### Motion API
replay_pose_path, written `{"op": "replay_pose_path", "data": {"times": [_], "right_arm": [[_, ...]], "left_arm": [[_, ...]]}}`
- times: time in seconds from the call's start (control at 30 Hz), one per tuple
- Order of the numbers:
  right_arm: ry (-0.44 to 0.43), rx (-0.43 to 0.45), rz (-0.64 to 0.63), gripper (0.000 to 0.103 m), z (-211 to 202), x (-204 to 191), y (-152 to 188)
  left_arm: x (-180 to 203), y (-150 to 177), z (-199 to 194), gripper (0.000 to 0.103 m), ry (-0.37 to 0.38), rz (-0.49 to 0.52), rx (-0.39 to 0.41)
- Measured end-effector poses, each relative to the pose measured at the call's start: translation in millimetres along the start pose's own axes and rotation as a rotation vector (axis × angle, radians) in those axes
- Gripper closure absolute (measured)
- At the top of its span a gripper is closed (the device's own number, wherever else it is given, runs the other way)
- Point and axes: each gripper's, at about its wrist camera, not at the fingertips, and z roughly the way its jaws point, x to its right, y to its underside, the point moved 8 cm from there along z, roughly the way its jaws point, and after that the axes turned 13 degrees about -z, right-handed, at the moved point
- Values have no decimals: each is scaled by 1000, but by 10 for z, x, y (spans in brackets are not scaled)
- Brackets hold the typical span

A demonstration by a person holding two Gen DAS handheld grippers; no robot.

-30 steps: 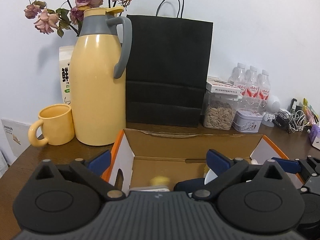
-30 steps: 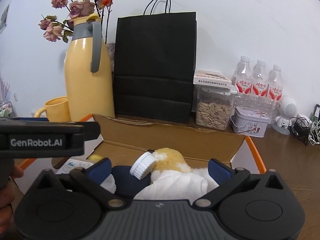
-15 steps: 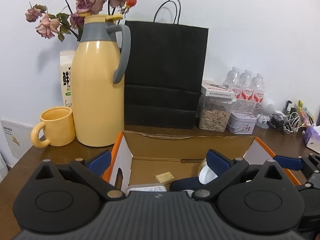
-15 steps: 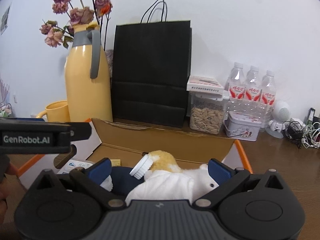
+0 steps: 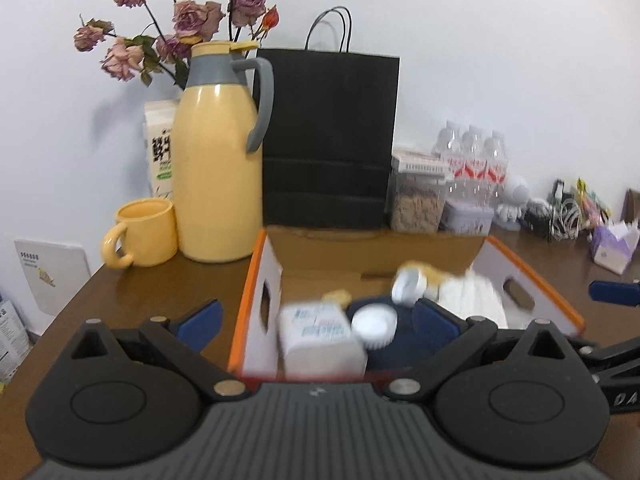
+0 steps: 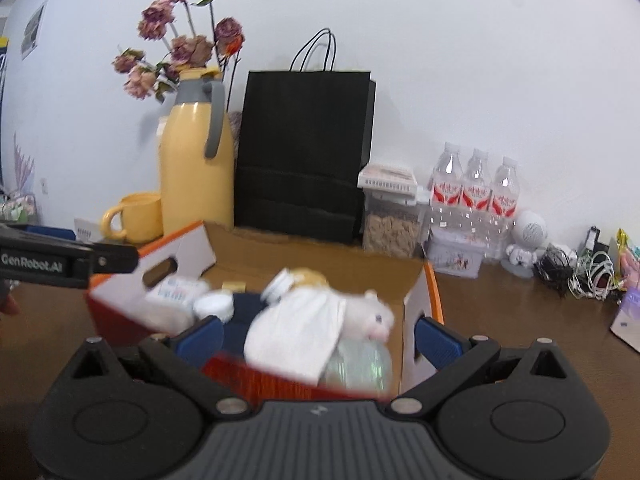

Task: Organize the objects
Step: 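Withdraw both tools from the box toward the table, then grasp the black braided cable with the right tool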

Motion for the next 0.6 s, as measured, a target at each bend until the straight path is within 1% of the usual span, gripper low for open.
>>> {"op": "replay_pose_path", "data": {"times": [0.13, 0.3, 0.43, 0.6], "right_arm": [[-25, -44, -3, 0, -172, -88, 225], [-82, -103, -4, 0, -283, -263, 505], [-125, -135, 14, 0, -322, -414, 644], [-192, -164, 16, 0, -324, -622, 721]], "left_arm": [[-132, 228, -169, 0, -20, 16, -45], [-287, 465, -330, 0, -39, 18, -87], [-380, 581, -431, 0, -45, 7, -107], [-461, 676, -515, 0, -59, 1, -127]]}}
